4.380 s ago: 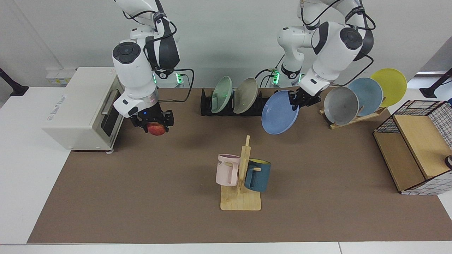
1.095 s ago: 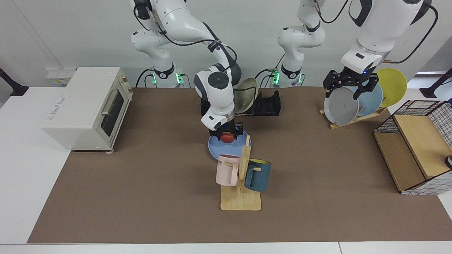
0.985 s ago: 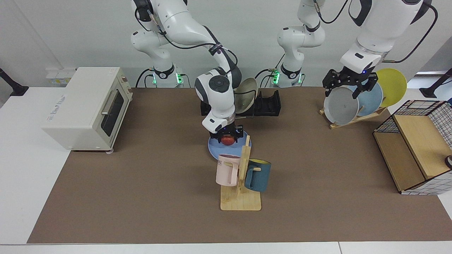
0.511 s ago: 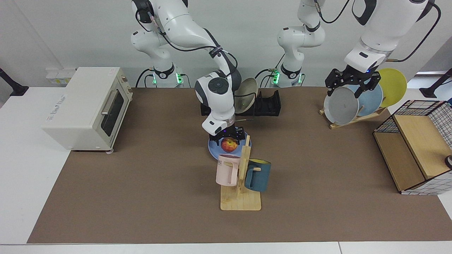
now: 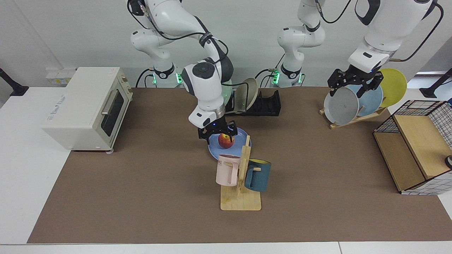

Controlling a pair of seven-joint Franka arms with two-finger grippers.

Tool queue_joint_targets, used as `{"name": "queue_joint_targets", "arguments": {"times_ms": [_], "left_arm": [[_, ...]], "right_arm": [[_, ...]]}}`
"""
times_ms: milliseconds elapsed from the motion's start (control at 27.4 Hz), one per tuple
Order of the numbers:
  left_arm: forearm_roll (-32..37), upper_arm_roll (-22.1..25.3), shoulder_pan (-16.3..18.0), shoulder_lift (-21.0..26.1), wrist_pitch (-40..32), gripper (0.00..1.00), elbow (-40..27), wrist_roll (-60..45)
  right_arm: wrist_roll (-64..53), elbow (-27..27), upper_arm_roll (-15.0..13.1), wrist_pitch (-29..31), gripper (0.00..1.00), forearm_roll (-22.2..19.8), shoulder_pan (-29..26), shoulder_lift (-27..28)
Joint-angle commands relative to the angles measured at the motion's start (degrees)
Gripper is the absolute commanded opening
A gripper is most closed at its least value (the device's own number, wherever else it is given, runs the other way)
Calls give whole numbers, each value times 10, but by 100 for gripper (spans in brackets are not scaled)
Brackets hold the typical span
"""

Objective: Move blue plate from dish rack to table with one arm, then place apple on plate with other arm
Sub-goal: 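Open the right gripper and withdraw it from the plate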

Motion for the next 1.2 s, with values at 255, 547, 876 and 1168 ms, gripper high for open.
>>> {"name": "queue_joint_targets", "arguments": {"times_ms": [255, 547, 876, 1168], "left_arm": [[-7, -3, 6, -5, -13, 100, 5, -5], [-7, -3, 6, -5, -12, 100, 5, -5], [-7, -3, 6, -5, -12, 100, 5, -5], [-7, -3, 6, -5, -12, 100, 5, -5]], "right_arm": [[-237, -7, 4, -98, 100, -28, -160, -76], [-260, -7, 2, -169, 100, -51, -197, -117], [-262, -7, 2, -260, 100, -49, -217, -182], [-278, 22, 4, -296, 100, -37, -234, -186]]}}
